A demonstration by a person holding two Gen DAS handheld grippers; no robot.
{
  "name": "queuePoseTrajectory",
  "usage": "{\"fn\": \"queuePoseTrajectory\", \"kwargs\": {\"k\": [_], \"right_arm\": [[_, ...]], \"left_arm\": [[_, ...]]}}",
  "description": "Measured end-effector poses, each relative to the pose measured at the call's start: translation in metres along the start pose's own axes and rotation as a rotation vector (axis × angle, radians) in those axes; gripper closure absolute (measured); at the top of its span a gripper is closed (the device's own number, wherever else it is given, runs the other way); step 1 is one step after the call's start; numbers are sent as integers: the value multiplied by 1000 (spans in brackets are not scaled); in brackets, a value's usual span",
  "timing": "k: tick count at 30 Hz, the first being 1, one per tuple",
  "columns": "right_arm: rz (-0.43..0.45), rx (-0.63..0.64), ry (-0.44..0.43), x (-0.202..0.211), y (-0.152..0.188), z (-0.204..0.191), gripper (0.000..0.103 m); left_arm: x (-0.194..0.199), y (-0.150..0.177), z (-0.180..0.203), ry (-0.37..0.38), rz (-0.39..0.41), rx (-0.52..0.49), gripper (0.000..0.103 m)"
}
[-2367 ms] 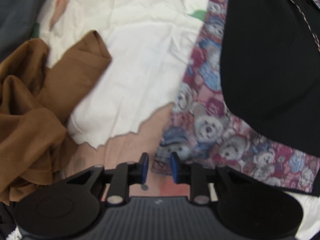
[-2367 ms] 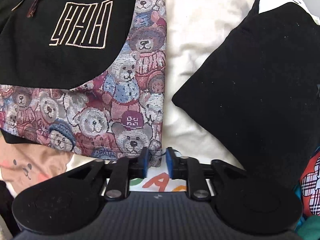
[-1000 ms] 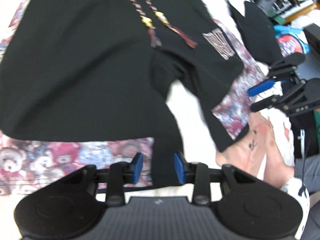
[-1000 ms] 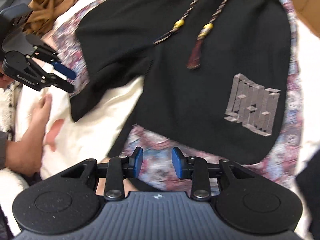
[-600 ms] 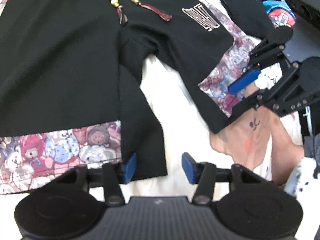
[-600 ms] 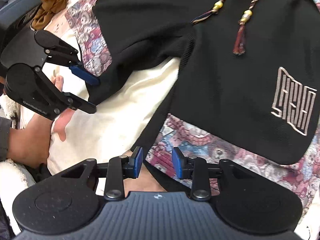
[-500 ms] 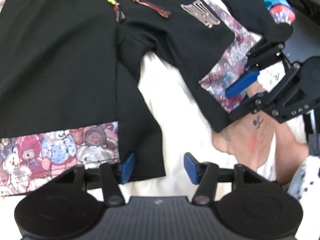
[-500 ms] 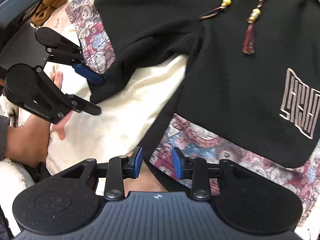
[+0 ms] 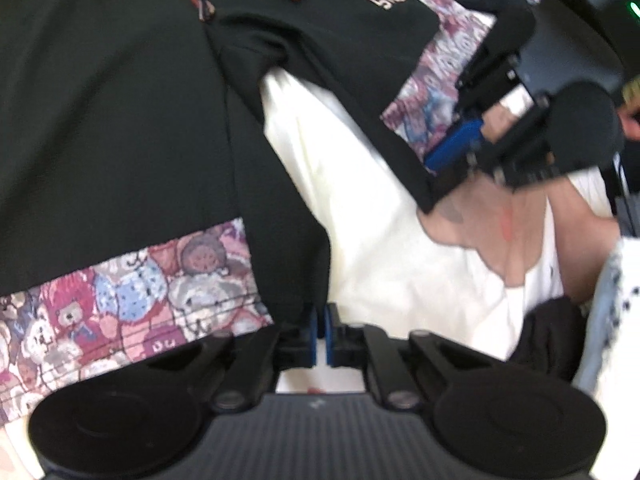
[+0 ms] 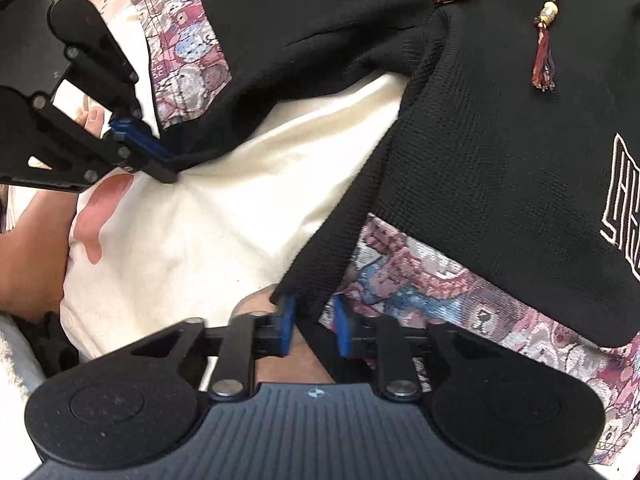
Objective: Fold clothes
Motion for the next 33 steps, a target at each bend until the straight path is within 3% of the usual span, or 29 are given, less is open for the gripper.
{"fn": "queuePoseTrajectory", "kwargs": {"k": [6,8,11,13,15,17,19,23,33], "right_arm": [[-17,-2,-22,4,2,1,97],[-24,1,-20,3,1,-3,93],[-20,11,-5,2,1,-9,77],[-19,24,9,0,0,-12,75],[-25,29,16,-7,-2,-8,75],[-30,44,20,-10,-1,-9,79],[-33,66,27,-15,1,-8,98],[-27,81,-12,-10,5,0,102],[-35,175,-184,17,16,-5,103]], "left_arm": [[-1,3,-9,30,-78,-15,100],[2,4,-10,76,-64,-10,100],[6,5,-11,141,-60,3,97],[6,5,-10,169,-52,12,91],[12,4,-9,197,9,29,87],[20,3,-14,228,64,66,86],[19,-3,-16,219,88,92,77],[22,-9,-23,187,122,134,74],[27,-25,-19,235,125,120,73]]}}
Point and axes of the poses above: each gripper's, at about its wrist camera, not at the fingertips, and x roughly against the way its jaws point, z to its right, y to its underside, the point moved 1 cm from there along -x, roughly the way its jaws point, and after that the axes turned 6 degrees about -z, right-handed, at the moved point
